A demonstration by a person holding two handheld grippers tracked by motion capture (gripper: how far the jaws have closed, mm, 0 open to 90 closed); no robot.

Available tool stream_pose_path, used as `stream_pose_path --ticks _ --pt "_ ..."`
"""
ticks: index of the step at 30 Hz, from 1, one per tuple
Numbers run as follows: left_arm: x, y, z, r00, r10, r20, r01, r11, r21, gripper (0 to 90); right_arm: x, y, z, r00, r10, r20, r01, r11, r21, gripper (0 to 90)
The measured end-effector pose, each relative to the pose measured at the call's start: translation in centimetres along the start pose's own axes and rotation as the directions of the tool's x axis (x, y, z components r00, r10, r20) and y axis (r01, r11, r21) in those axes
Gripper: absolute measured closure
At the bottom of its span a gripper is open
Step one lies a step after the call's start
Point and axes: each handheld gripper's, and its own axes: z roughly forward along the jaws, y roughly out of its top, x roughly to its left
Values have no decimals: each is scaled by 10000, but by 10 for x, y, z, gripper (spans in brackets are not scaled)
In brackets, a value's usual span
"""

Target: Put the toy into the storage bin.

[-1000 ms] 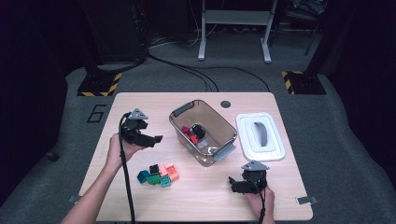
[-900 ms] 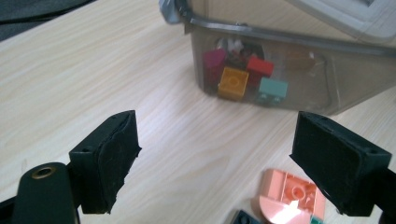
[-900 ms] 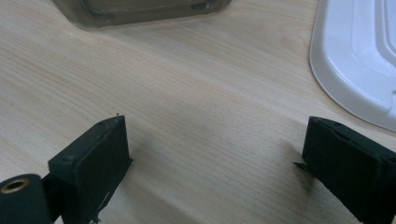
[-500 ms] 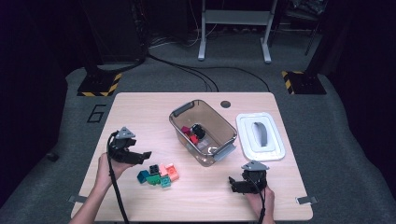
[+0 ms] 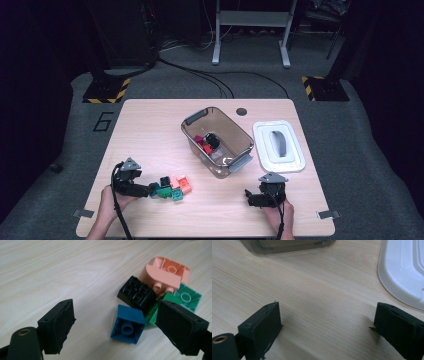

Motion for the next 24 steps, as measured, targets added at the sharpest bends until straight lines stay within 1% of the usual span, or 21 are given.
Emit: stream_pose_path --ticks 2,4,5,6,7,8,9,10,11,12,13,14,15,16,17,18,19,21,22,23,24 --pt "1 -4 1 10000 -35 91 34 10000 50 156 0 0 0 10000 2 1 -2 10000 8 64" --pt "2 -7 3 9997 63 224 -65 9999 92 158 0 0 0 10000 -3 -2 3 10000 16 64" --pt "2 -8 4 9990 133 428 -135 9999 39 161 0 0 0 10000 8 4 -8 10000 3 64" --pt "2 -8 5 9986 120 525 -128 9998 154 171 0 0 0 10000 -4 1 4 10000 14 64" --pt "1 -8 7 9990 196 396 -205 9996 216 178 0 0 0 10000 -2 0 2 10000 7 64" --pt "1 -9 9 9993 173 324 -181 9995 242 184 0 0 0 10000 -2 1 2 10000 4 64" --pt "2 -9 10 9989 292 362 -305 9989 355 206 0 0 0 10000 9 5 -9 10000 7 64" --pt "2 -10 12 9993 207 307 -216 9993 309 212 0 0 0 10000 2 4 -2 10000 10 64" --pt "3 -10 13 9993 304 232 -312 9990 329 226 0 0 0 10000 2 3 -2 10000 -1 64" --pt "3 -11 15 9994 241 247 -248 9992 303 249 0 0 0 10000 3 4 -3 10000 6 64" --pt "5 -11 15 9989 319 346 -331 9988 353 277 0 0 0 10000 -2 4 2 10000 9 64" --pt "5 -11 16 9990 240 373 -252 9992 315 293 0 0 0 10000 3 2 -3 10000 4 64" --pt "5 -11 16 9987 303 412 -318 9989 356 327 0 0 0 10000 11 4 -11 10000 3 64" --pt "5 -11 17 9983 340 464 -351 9991 223 369 0 0 0 10000 3 1 -3 10000 8 64" --pt "5 -11 16 9979 472 433 -482 9986 229 390 0 0 0 10000 2 1 -2 10000 0 64" --pt "5 -11 17 9981 476 396 -485 9986 228 413 0 0 0 10000 -1 2 1 10000 9 64" --pt "4 -10 16 9974 590 420 -599 9980 194 453 0 0 0 10000 7 4 -7 10000 11 64" --pt "4 -10 17 9973 601 411 -609 9979 205 489 0 0 0 10000 -4 2 4 10000 15 64" --pt "3 -10 17 9968 729 336 -735 9971 170 519 0 0 0 10000 7 5 -7 10000 2 64" --pt "2 -11 17 9970 672 375 -678 9976 157 549 0 0 0 10000 2 2 -2 10000 4 64" --pt "3 -11 17 9968 708 376 -717 9972 212 560 0 0 0 10000 -2 1 2 10000 11 64"
